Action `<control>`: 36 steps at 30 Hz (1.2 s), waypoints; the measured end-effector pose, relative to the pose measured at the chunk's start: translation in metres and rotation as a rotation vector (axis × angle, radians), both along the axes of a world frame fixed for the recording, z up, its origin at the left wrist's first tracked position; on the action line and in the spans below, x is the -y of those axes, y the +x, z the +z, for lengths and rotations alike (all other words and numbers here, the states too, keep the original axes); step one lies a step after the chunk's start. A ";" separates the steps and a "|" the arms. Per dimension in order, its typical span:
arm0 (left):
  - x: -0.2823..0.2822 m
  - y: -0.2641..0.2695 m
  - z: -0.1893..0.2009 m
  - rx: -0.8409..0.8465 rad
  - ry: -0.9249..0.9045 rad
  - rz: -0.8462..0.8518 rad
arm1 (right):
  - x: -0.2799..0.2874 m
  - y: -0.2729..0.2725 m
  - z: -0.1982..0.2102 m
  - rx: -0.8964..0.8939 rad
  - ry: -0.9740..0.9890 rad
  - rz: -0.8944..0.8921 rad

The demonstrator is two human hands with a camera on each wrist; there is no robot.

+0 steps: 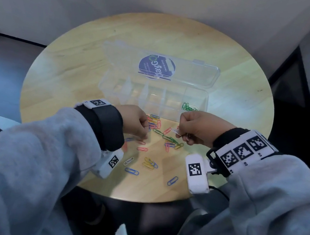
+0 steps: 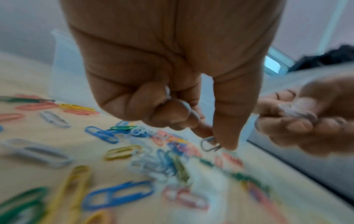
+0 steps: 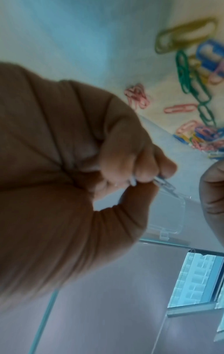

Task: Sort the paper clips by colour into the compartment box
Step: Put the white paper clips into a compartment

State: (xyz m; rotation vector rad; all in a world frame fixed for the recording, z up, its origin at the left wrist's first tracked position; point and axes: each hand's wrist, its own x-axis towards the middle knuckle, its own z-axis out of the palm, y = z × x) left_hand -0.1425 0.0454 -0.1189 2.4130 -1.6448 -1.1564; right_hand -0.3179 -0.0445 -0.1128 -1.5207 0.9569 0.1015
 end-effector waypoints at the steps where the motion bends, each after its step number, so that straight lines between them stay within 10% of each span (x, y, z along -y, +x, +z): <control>1: 0.001 0.001 0.003 -0.060 -0.005 0.035 | 0.000 0.001 0.002 0.041 0.028 -0.018; 11: 0.012 -0.001 0.029 -0.752 -0.161 0.578 | 0.007 0.004 0.020 0.359 0.236 -0.361; 21: 0.045 0.000 0.045 -0.821 -0.266 0.608 | 0.028 0.019 0.022 0.542 0.436 -0.629; 36: 0.071 -0.007 0.041 -0.823 -0.284 0.645 | 0.033 0.041 0.011 0.515 0.522 -0.557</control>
